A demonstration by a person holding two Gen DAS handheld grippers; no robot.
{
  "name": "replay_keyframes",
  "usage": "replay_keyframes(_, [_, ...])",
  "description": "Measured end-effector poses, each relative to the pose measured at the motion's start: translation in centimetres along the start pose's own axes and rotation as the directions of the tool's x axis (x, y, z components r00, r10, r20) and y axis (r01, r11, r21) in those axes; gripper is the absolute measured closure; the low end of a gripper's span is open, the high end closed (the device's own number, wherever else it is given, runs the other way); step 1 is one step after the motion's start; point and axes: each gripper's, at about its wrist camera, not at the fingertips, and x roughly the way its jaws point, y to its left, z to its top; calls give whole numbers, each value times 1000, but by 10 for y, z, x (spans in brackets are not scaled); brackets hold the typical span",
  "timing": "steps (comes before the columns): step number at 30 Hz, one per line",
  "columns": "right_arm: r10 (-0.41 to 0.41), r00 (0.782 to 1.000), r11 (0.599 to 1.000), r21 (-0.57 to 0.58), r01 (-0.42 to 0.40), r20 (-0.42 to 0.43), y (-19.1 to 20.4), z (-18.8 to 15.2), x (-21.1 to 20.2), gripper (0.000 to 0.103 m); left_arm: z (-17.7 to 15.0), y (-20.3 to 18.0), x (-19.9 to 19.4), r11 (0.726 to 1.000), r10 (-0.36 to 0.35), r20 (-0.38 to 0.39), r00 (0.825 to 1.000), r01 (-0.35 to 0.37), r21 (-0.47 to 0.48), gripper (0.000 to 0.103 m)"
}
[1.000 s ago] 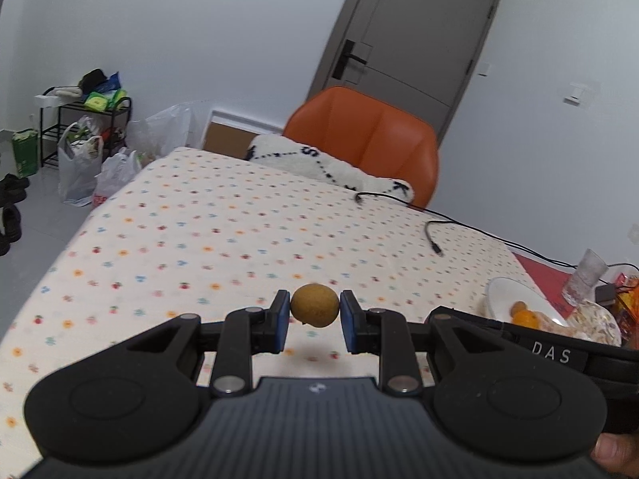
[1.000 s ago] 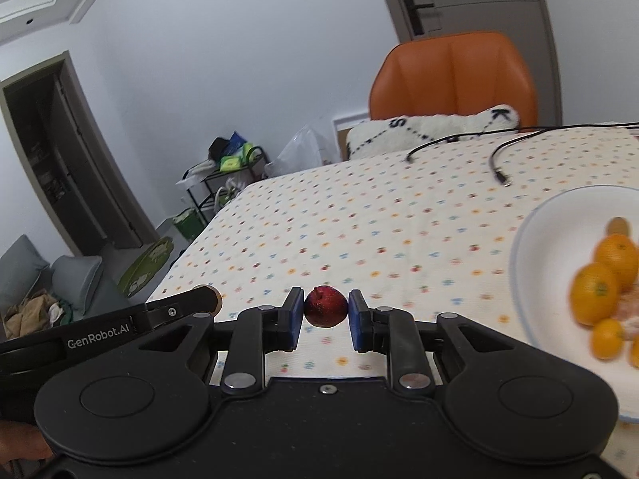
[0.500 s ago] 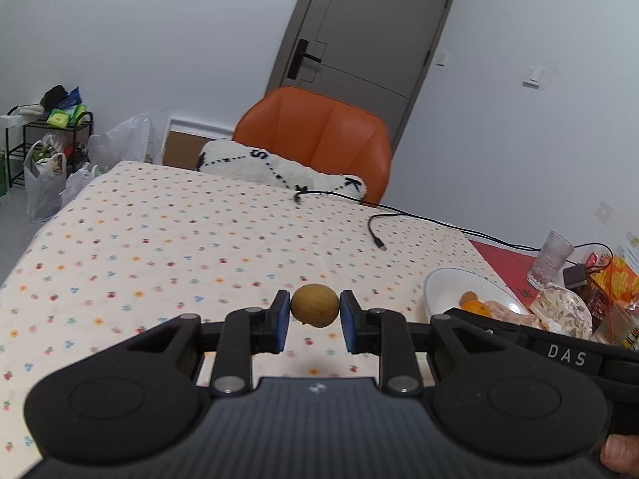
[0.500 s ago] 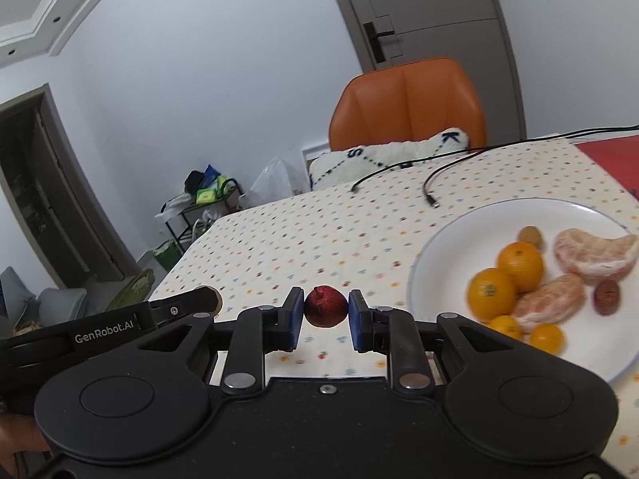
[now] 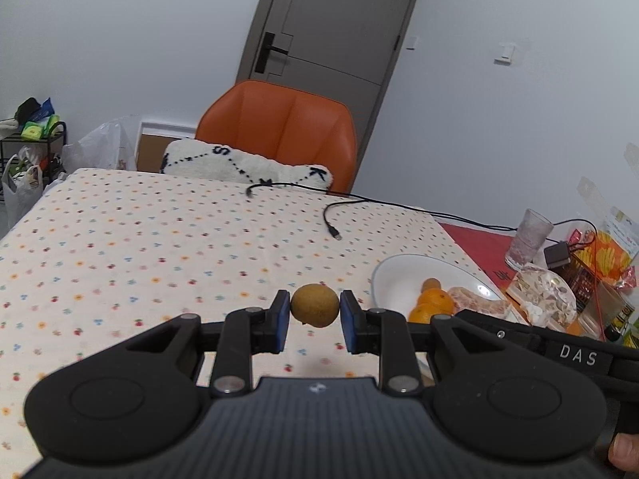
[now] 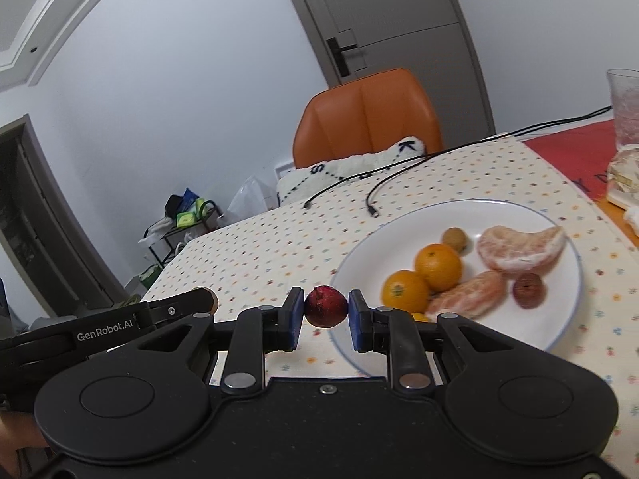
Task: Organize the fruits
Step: 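Carry the kiwi and red plum over the white plate with both tools, then open both tools to release the kiwi and red plum onto the plate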
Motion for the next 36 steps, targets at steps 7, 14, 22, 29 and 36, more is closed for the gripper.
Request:
replay_keyframes(7, [-30, 999, 998, 48, 29, 21, -27, 1, -10, 80, -2, -22, 12, 999, -23, -14, 1000, 24, 34, 78])
replay_keyframes(14, [-60, 998, 994, 89, 57, 33, -53, 2, -14, 81, -2, -40, 25, 998, -35, -36, 999, 37, 56, 78])
replay_keyframes(22, [-99, 994, 989, 118, 92, 47, -74, 3, -23, 74, -1, -66, 36, 993, -72, -53, 996, 76, 86, 78])
replay_keyframes(29, [-113, 992, 982, 157, 102, 62, -85, 1, -32, 74, -1, -80, 39, 991, -84, -58, 995, 89, 104, 72])
replay_keyframes(36, [-91, 994, 985, 154, 81, 56, -79, -1, -30, 65, -1, -68, 34, 995, -36, -65, 997, 41, 86, 47])
